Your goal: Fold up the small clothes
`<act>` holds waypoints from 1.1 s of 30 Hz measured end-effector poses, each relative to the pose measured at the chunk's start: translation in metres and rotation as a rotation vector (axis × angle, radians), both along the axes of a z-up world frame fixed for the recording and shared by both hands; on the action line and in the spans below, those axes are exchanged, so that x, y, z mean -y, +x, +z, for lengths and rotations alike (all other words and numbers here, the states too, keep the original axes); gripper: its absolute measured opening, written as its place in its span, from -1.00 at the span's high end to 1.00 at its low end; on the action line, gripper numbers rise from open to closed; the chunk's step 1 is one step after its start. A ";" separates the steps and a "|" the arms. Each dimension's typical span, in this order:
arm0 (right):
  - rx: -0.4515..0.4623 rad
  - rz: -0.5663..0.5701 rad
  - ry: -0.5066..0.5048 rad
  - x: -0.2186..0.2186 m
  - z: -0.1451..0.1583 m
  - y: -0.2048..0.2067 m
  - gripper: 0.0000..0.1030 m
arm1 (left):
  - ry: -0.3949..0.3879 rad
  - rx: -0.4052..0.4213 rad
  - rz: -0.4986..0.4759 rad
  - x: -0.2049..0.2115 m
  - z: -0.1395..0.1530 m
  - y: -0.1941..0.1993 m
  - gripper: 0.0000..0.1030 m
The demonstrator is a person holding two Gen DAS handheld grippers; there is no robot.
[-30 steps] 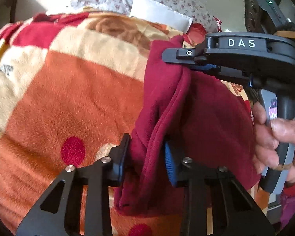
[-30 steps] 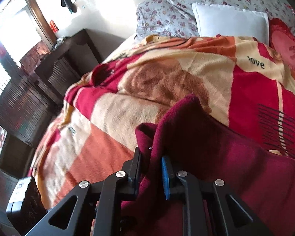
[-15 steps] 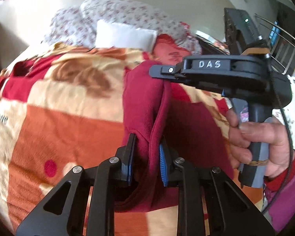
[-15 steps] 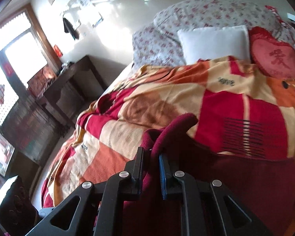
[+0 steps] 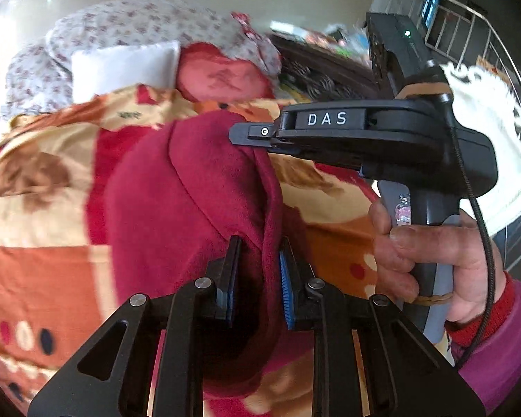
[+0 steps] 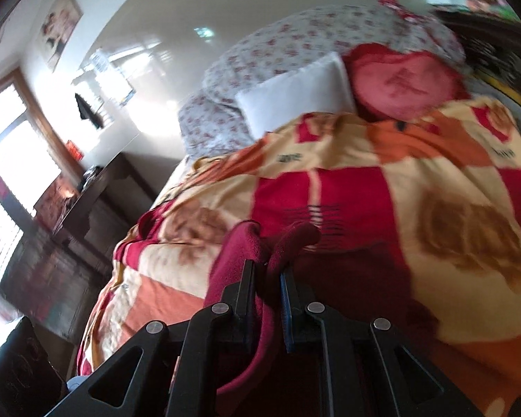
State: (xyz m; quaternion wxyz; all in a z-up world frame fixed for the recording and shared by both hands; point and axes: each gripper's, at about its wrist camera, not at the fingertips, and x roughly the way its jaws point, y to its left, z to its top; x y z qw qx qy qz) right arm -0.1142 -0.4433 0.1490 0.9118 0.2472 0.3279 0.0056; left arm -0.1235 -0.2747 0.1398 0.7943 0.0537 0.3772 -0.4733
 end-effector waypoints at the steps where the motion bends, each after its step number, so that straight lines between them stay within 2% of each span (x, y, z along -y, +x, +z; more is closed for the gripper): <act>1: -0.011 -0.015 0.003 0.008 -0.007 -0.006 0.77 | 0.010 -0.006 -0.009 0.008 -0.005 -0.003 0.64; 6: -0.075 -0.072 0.042 0.037 -0.043 -0.017 0.77 | 0.074 -0.045 -0.031 0.043 -0.038 -0.012 0.64; 9: -0.107 -0.093 0.054 0.046 -0.062 -0.017 0.77 | 0.075 -0.074 -0.053 0.051 -0.046 -0.015 0.64; 11: -0.105 -0.104 0.094 0.052 -0.070 -0.017 0.77 | 0.079 -0.091 -0.068 0.052 -0.045 -0.020 0.64; 16: -0.075 -0.112 0.132 0.056 -0.057 -0.040 0.68 | 0.110 -0.007 -0.112 0.029 -0.016 -0.033 0.62; 18: -0.054 -0.104 0.122 0.052 -0.047 -0.054 0.52 | 0.097 0.016 -0.113 0.007 -0.006 -0.034 0.49; 20: -0.026 -0.099 0.120 0.045 -0.041 -0.068 -0.15 | 0.103 0.042 -0.075 -0.014 -0.002 -0.027 0.40; 21: -0.007 -0.092 0.124 0.041 -0.040 -0.074 -0.26 | 0.115 0.059 -0.044 -0.024 -0.003 -0.022 0.40; 23: -0.007 -0.070 0.137 0.033 -0.043 -0.079 -0.30 | 0.144 0.080 0.006 -0.038 -0.009 -0.011 0.40; 26: -0.046 -0.043 0.200 0.022 -0.057 -0.077 -0.30 | 0.190 0.049 0.057 -0.048 -0.025 0.000 0.40; 30: -0.134 -0.057 0.224 0.009 -0.082 -0.064 -0.30 | 0.228 0.049 0.056 -0.046 -0.047 -0.004 0.40; 33: -0.155 -0.038 0.274 0.003 -0.095 -0.055 -0.29 | 0.245 0.073 0.057 -0.045 -0.052 -0.012 0.39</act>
